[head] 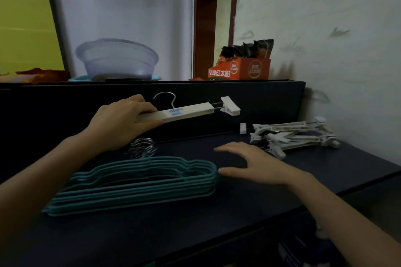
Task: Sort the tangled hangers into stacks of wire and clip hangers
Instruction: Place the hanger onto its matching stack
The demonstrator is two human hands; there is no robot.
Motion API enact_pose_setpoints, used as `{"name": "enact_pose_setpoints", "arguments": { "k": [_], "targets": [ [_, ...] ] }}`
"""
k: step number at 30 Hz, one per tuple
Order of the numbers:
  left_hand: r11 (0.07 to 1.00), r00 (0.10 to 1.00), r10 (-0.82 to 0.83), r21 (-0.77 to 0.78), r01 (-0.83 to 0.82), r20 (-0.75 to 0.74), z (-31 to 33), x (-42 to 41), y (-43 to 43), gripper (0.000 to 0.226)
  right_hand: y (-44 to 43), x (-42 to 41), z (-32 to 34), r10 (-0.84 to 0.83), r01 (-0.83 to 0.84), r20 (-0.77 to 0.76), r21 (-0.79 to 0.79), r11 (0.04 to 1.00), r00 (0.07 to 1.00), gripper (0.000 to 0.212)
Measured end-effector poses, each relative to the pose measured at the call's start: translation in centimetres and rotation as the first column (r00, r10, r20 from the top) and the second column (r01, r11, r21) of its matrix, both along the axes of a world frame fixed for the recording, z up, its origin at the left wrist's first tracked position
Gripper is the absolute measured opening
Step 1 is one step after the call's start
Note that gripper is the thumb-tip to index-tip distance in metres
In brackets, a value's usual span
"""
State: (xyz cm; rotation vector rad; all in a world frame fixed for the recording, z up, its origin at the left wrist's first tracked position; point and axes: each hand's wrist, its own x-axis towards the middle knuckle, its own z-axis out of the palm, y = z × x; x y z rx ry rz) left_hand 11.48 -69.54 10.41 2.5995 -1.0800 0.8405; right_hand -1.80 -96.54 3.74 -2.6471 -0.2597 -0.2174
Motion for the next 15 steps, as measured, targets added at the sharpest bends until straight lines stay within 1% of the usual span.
{"name": "enact_pose_setpoints", "arguments": {
  "k": [3,7,12,15],
  "targets": [
    [1.000,1.000,-0.016,-0.009,0.015,-0.023,-0.3,-1.1,-4.9,0.042,-5.7,-2.0,1.0,-0.051,0.050,0.037,0.015,0.999,0.998,0.039],
    [1.000,0.996,-0.029,-0.012,0.028,-0.079,-0.6,-2.4,-12.2,0.044,-13.6,-4.9,2.4,-0.139,0.134,0.081,0.063,0.989,0.987,0.021],
    [0.997,0.992,-0.071,-0.008,0.071,-0.103,-1.3,-2.7,-21.2,0.045,-22.1,-7.3,3.6,-0.258,0.242,0.146,0.119,0.963,0.955,0.016],
    [0.999,0.990,-0.045,0.001,0.046,-0.130,-1.6,-2.3,-26.4,0.044,-25.7,-8.1,3.8,-0.302,0.279,0.152,0.153,0.948,0.941,0.014]
  ]
}}
